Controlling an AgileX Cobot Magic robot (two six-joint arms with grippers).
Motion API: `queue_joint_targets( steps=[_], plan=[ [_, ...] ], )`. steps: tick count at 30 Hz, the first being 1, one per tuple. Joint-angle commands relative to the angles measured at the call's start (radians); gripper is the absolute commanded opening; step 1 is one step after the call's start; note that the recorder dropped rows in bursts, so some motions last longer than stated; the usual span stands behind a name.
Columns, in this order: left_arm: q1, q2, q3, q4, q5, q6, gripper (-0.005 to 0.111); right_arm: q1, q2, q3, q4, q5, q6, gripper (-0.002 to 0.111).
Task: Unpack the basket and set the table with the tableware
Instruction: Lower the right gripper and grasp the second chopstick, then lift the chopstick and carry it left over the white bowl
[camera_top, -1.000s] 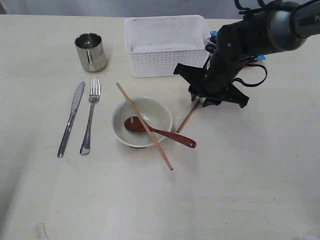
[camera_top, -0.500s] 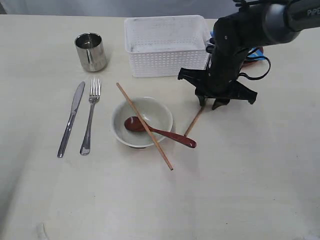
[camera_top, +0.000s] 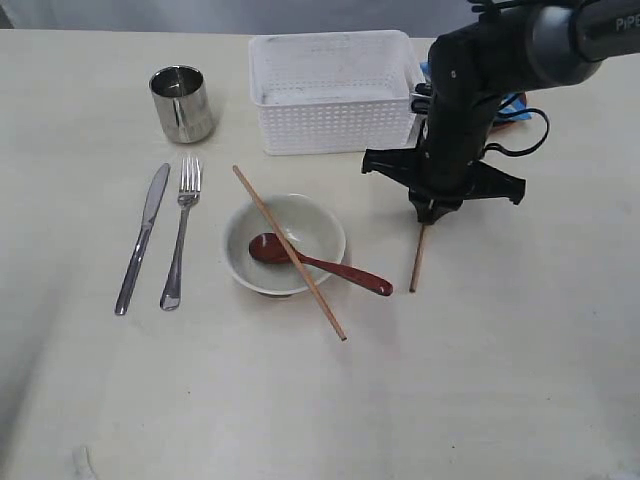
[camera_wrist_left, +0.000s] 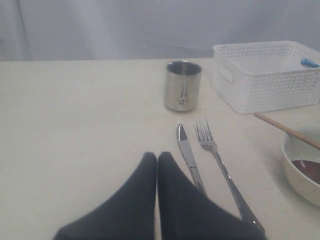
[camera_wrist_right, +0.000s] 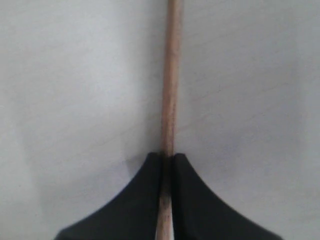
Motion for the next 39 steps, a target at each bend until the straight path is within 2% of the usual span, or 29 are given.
queue_joint_targets(
  steps=[1,10,14,18,22,27,39],
  plan=[
    [-0.008,-0.003,0.003,0.004,-0.002,0.001,0.0,-0.009,0.027,0.023,0.009,0.071,-0.073,0.0],
    [-0.008,-0.003,0.003,0.004,-0.002,0.001,0.0,-0.009,-0.165,0.023,-0.171,0.168,-0.144,0.0],
    [-0.008,-0.003,0.003,0.004,-0.002,0.001,0.0,-0.009,-0.299,0.023,-0.174,0.16,-0.226,0.0],
    [-0.008,-0.003,0.003,0.004,-0.002,0.001,0.0,0.021,-0.411,0.023,0.019,0.151,-0.439,0.0],
    [-0.008,-0.003,0.003,0.004,-0.002,0.001,0.0,0.119,-0.421,0.023,0.209,0.085,-0.589,0.0],
    [-0.008,-0.003,0.003,0.004,-0.002,0.001,0.0,0.23,-0.418,0.023,0.226,0.017,-0.601,0.0],
    [-0.008,-0.003,0.003,0.004,-0.002,0.001,0.0,0.243,-0.405,0.023,0.393,0.017,-0.668,0.0]
  ],
)
